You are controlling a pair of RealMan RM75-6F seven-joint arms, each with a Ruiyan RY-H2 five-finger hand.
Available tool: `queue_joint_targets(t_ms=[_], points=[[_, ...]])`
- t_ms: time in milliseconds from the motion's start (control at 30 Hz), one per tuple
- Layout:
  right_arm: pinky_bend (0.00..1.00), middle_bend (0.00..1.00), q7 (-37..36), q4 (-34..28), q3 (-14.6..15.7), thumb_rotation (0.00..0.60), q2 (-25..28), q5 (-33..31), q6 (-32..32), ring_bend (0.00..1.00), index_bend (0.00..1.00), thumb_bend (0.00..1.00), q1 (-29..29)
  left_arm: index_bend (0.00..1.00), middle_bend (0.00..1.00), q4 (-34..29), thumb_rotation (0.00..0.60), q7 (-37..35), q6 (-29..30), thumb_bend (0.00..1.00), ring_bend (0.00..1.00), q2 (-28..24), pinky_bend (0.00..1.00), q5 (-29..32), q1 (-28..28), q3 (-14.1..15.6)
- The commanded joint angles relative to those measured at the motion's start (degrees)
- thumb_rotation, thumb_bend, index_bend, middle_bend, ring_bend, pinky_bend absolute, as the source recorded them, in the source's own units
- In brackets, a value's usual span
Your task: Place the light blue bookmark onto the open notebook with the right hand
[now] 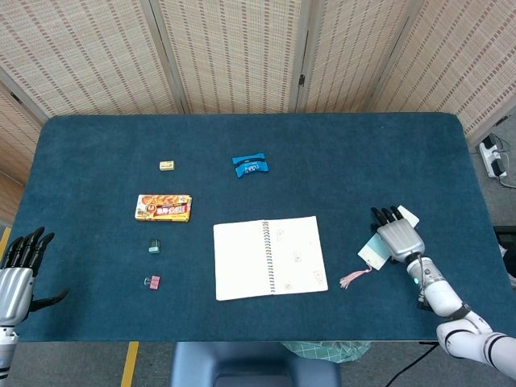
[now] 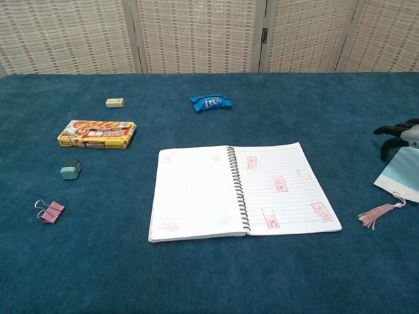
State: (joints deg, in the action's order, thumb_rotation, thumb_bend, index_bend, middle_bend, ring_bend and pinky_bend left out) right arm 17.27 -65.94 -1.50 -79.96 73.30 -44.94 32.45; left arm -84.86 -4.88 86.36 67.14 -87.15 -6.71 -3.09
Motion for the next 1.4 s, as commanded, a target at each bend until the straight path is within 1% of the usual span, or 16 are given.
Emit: queue_joint_targets(t_ms=[33,333,533,667,833,1000,1167,1233,1400], points=[[0.00,0.00,-0.1,0.2,0.0,0.600,-0.3,0.1,-0.4,0.00,0.43,0.19,-0.1,0.00,0.00,0.0,0.600,-0.1,0.1,0.13,0.00,0.0,0.01,0.0,0.0,0.0],[0.00,0.03,-1.4,0.8,0.1,0.600,-0.7,1.5,-2.6,0.02,0.50,0.19,-0.6,0.00,0.00,0.1,0.600,-0.5,0.2,0.13,0.00,-0.1,0.01,-0.2,0.0,0.0],[0.00,0.04,-1.8,0.9,0.1,0.600,-0.8,1.7,-3.0,0.03,0.51,0.19,-0.6,0.00,0.00,0.2,0.600,-0.3,0.0,0.13,0.00,0.0,0.01,0.0,0.0,0.0],[0.00,0.04,-2.9,-0.3,-0.3,0.600,0.0,2.6,-4.8,0.03,0.51,0.19,-0.9,0.00,0.00,0.2,0.600,-0.4,0.0,0.13,0.00,0.0,0.01,0.1,0.0,-0.1],[0.00,0.04,-3.8,-2.5,-0.5,0.600,1.5,5.5,-8.2,0.03,0.52,0.18,-0.9,0.00,0.00,0.3,0.600,-0.3,-0.4,0.13,0.00,0.1,0.01,0.3,-0.1,-0.1],[0.00,0.06,-4.2,-4.5,-0.4,0.600,1.9,10.8,-10.2,0.05,0.52,0.18,1.2,0.00,0.00,0.2,0.600,0.1,-0.4,0.13,0.00,0.1,0.01,0.2,-0.2,-0.1],[0.00,0.06,-3.6,-7.5,-0.5,0.600,1.6,17.5,-11.6,0.05,0.53,0.18,5.2,0.00,0.00,-0.1,0.600,0.4,-0.4,0.13,0.00,0.2,0.01,0.1,-0.1,0.0],[0.00,0.06,-2.5,-9.6,-1.0,0.600,1.6,18.5,-11.1,0.05,0.53,0.18,6.6,0.00,0.00,-0.2,0.600,0.2,-0.2,0.13,0.00,0.1,0.01,0.1,-0.1,0.0],[0.00,0.06,1.2,-17.1,-2.5,0.600,2.4,20.0,-9.7,0.05,0.53,0.17,9.9,0.00,0.00,0.0,0.600,-1.0,-0.1,0.13,0.00,-0.2,0.01,0.6,0.1,-0.3]])
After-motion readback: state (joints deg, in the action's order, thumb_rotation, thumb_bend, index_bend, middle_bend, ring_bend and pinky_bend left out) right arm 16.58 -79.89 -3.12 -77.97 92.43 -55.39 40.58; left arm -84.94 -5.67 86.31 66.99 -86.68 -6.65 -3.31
